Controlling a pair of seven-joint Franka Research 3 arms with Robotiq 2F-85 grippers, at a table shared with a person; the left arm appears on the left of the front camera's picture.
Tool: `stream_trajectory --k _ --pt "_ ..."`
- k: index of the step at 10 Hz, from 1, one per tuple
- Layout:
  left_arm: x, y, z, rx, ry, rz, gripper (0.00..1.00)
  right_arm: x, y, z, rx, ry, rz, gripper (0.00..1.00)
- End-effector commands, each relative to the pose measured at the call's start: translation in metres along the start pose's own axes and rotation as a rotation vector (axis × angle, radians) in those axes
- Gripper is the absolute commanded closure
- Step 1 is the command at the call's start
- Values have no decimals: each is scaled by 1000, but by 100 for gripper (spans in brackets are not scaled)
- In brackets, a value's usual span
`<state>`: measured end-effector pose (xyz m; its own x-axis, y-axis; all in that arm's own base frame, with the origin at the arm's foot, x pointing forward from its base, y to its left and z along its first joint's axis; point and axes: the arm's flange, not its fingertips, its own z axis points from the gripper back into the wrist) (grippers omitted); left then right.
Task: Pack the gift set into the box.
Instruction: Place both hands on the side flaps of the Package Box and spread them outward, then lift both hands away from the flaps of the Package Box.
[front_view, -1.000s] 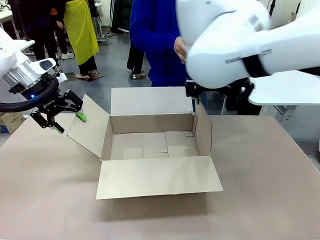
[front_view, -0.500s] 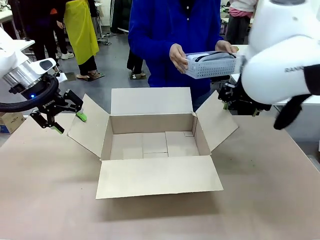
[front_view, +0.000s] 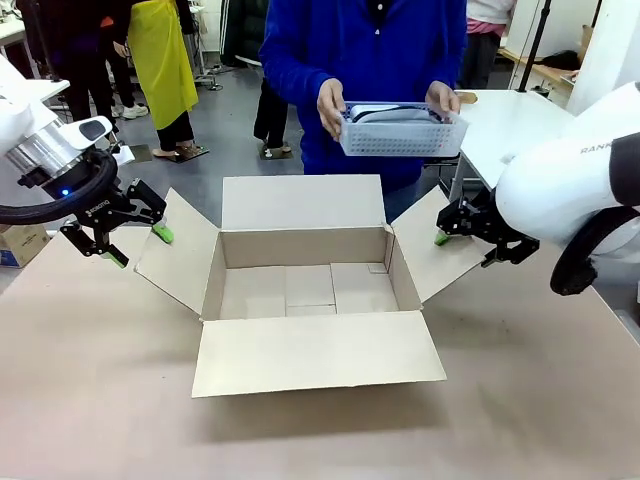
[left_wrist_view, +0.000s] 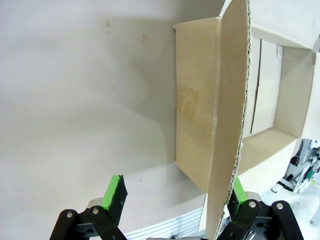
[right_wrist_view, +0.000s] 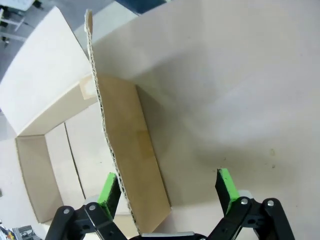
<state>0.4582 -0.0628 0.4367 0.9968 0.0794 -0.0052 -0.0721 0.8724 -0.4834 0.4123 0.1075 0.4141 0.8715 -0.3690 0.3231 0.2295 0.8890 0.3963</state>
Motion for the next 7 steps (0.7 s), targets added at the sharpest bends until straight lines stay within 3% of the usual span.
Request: stream_trajectory --k 1,7 --pt "-2 0 1 15 -2 9 0 4 1 9 -58 -24 -18 0" --pt "-2 0 1 15 -2 9 0 4 1 9 -58 -24 -18 0"
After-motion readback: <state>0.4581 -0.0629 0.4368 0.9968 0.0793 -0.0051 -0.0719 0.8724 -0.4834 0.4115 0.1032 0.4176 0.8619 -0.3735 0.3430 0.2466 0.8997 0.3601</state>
